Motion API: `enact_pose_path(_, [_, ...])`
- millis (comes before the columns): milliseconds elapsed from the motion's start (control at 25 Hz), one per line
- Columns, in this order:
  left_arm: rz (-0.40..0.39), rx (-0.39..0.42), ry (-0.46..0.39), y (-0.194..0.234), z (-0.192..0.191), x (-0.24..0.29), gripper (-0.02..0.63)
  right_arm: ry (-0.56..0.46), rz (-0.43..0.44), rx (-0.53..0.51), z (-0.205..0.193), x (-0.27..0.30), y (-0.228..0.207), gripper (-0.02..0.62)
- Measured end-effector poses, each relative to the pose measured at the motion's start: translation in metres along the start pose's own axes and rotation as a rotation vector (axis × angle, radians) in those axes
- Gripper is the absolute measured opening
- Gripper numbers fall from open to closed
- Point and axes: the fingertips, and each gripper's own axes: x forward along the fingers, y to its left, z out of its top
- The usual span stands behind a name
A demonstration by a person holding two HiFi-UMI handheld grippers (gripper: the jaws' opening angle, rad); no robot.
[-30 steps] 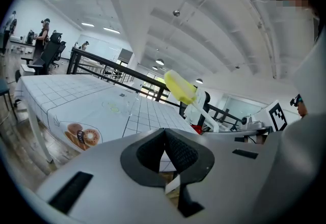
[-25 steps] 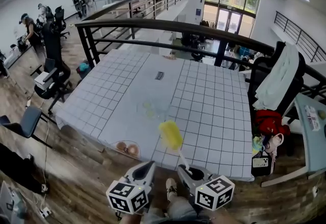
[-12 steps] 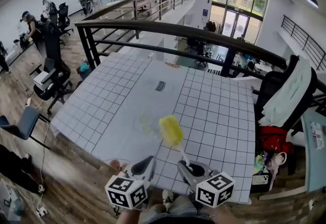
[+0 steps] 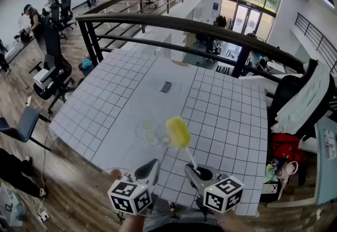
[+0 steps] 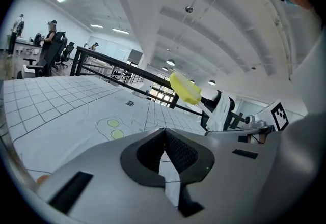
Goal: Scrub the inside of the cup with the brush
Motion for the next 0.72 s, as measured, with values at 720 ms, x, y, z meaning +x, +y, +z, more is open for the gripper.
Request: enact_pose_path(720, [-0.117,0.056,0.084,0.035,0.017,0.027,0.017,-0.002,-0.086,0.057,0.013,0.041,-0.005,0.002])
